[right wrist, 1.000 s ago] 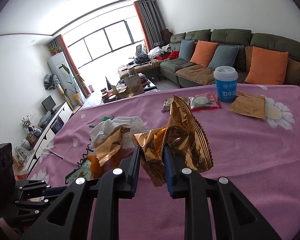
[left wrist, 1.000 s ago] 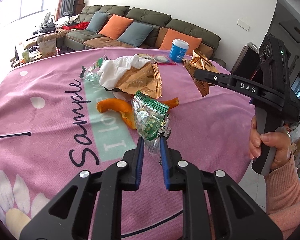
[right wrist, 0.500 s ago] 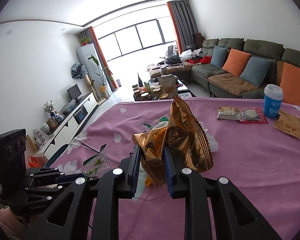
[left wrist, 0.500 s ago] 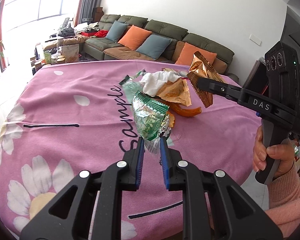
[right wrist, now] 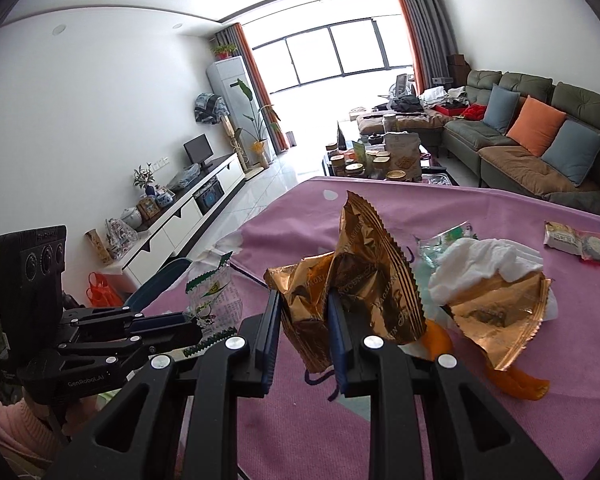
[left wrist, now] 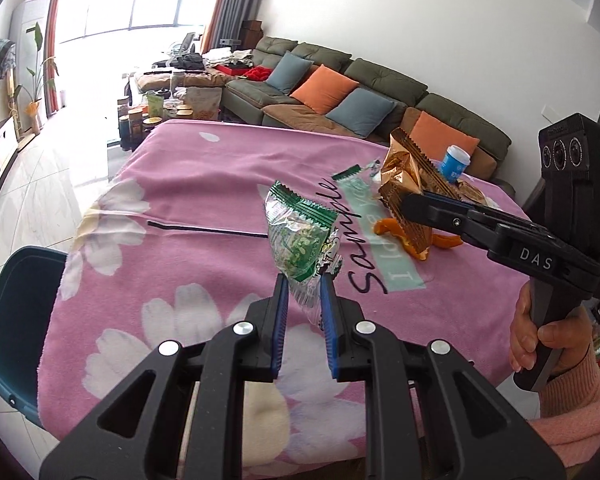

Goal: Collect trash
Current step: 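Lift the green wrapper and gold foil bag and carry both over the teal bin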

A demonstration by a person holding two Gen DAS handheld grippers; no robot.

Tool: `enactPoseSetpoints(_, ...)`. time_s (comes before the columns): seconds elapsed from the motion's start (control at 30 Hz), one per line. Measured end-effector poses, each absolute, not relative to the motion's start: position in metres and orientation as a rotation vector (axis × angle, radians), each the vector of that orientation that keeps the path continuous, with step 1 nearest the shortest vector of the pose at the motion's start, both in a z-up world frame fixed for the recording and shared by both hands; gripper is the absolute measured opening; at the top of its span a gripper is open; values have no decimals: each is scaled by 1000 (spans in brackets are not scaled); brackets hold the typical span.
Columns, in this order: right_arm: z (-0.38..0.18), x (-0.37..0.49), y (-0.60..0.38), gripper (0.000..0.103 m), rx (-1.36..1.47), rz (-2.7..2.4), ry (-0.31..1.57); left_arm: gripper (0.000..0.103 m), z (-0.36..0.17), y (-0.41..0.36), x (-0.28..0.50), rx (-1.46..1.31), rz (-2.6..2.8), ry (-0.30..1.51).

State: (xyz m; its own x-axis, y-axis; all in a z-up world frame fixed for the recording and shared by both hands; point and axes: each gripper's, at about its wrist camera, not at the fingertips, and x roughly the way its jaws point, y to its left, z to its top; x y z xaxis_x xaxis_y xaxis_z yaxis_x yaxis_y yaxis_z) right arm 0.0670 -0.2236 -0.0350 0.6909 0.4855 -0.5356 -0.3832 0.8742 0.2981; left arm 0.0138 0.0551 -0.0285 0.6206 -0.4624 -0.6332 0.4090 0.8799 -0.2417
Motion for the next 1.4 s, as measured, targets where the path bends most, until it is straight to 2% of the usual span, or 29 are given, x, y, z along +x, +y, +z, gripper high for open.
enactPoseSetpoints(1.4, -29, 108, -52, 21, 16, 896, 741, 17, -21, 234, -1, -183, -55, 705)
